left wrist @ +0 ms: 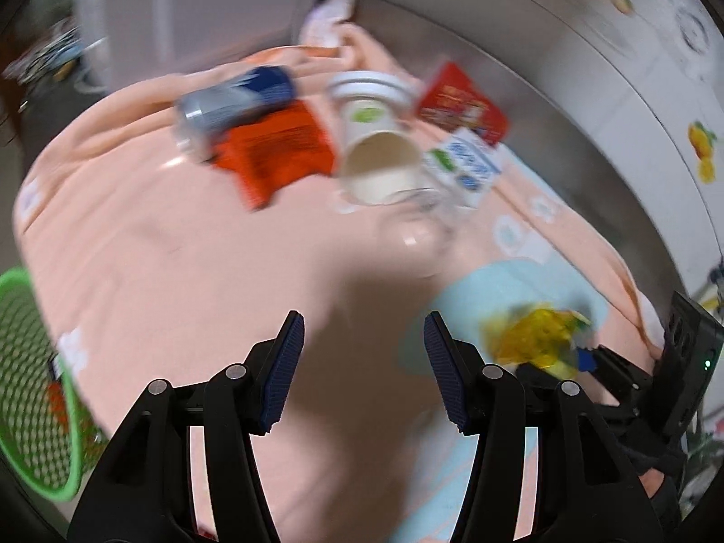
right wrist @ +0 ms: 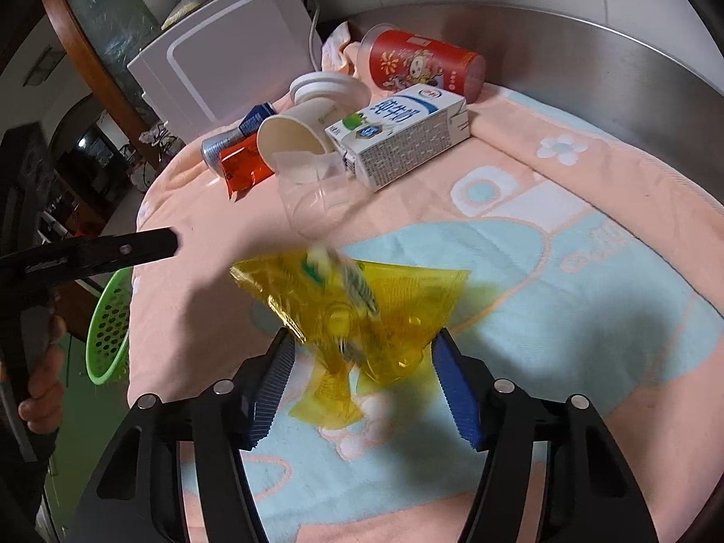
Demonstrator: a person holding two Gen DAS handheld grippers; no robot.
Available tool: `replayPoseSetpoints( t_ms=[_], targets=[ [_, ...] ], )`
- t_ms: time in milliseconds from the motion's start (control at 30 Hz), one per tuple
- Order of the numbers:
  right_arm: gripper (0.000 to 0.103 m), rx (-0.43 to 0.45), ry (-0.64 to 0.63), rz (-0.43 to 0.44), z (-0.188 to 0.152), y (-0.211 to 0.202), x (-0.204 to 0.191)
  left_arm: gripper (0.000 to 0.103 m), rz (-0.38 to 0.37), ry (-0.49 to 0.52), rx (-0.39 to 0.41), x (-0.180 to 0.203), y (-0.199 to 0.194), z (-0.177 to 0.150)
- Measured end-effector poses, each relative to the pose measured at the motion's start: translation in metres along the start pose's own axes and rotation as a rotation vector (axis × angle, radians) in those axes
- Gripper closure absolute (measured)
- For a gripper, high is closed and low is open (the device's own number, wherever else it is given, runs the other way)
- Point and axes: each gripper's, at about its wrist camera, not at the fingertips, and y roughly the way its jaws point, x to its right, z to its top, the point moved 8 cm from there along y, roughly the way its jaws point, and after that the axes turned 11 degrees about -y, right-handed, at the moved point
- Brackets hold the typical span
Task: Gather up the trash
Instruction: 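Reach the right tool to the yellow bread wrapper and grasp it, then grasp the clear plastic cup with the left tool while the right tool holds the wrapper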
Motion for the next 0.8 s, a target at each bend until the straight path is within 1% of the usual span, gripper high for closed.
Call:
replayPoseSetpoints(
  t_ms=[67,133,167,200,233,267,333,400,467,600,667,800],
  targets=[
    [0.044,0.009,0.006,-0.001,0.001,-0.003,0.003,0.048,-0.027,0.032,-0.005,0.014,0.008,0.004],
    [0.044,0.01,0.01,0.005,0.0,-0.004,0.005,0.048,-0.036,0.064,0.0,0.025,0.017,0.009],
    [0.044,0.01,0.01,0.009,-0.001,-0.005,0.006,0.038,-0.033,0.074,0.001,0.027,0.02,0.012],
    [0.044,0.009,0.009,0.017,-0.001,-0.005,0.005,0.023,-0.025,0.082,0.002,0.028,0.023,0.015],
    [0.044,0.008,0.003,0.023,-0.001,-0.005,0.005,0.008,-0.02,0.085,0.02,0.029,0.026,0.02],
    [0.043,0.008,-0.001,0.022,-0.001,-0.005,0.004,0.008,-0.026,0.093,0.035,0.031,0.028,0.024],
    [0.039,0.007,-0.009,0.021,-0.001,-0.005,0.004,0.008,-0.029,0.119,0.041,0.031,0.031,0.03],
    [0.03,0.011,-0.014,0.023,0.0,-0.006,0.004,0.008,-0.06,0.13,0.028,0.035,0.036,0.036],
    [0.025,0.017,-0.026,0.014,0.0,-0.008,0.003,0.008,-0.074,0.138,0.018,0.036,0.042,0.039],
    [0.019,0.017,-0.041,0.008,0.001,-0.01,0.003,0.012,-0.109,0.138,-0.003,0.037,0.055,0.041],
    [0.018,0.013,-0.052,-0.001,0.001,-0.01,0.004,0.015,-0.127,0.136,-0.011,0.038,0.06,0.041],
    [0.017,0.008,-0.077,-0.008,0.002,-0.011,0.004,0.017,-0.145,0.134,-0.013,0.04,0.069,0.044]
  ],
)
